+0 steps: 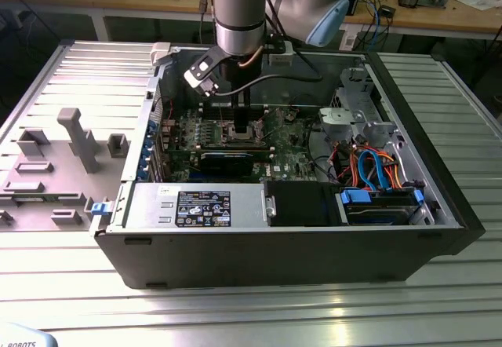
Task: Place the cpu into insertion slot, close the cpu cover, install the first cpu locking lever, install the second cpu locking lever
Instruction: 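Place the cpu into insertion slot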
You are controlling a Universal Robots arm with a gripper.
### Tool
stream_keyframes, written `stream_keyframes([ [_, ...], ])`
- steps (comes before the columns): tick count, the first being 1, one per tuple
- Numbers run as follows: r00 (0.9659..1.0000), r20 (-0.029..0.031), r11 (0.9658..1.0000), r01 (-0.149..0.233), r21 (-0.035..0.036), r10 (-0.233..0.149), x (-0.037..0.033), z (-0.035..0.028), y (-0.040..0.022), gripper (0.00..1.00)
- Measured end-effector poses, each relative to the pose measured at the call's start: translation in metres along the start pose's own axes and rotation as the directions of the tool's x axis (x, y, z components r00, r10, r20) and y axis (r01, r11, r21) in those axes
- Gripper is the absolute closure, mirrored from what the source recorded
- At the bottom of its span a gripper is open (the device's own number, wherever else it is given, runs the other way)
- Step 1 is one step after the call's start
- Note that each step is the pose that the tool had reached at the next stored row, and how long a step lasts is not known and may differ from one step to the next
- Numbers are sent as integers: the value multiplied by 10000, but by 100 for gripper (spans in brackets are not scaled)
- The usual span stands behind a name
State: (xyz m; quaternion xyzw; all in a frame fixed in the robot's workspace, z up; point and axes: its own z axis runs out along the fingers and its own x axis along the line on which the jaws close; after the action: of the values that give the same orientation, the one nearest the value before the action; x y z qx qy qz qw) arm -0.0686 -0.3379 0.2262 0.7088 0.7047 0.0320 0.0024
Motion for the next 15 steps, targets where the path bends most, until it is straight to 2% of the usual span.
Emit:
stream_keyframes([
  [3,10000,1,10000,0,17,0,0,0,0,45],
  [4,10000,1,10000,0,21,0,0,0,0,45],
  [7,10000,-1,10000,25,22,-25,-6,0,2,63],
  [8,10000,-2,10000,42,23,-42,-12,0,2,63],
  [12,9999,-7,9999,156,28,-156,-39,-1,6,87],
  [15,9998,-8,9998,178,29,-178,-40,0,17,89],
])
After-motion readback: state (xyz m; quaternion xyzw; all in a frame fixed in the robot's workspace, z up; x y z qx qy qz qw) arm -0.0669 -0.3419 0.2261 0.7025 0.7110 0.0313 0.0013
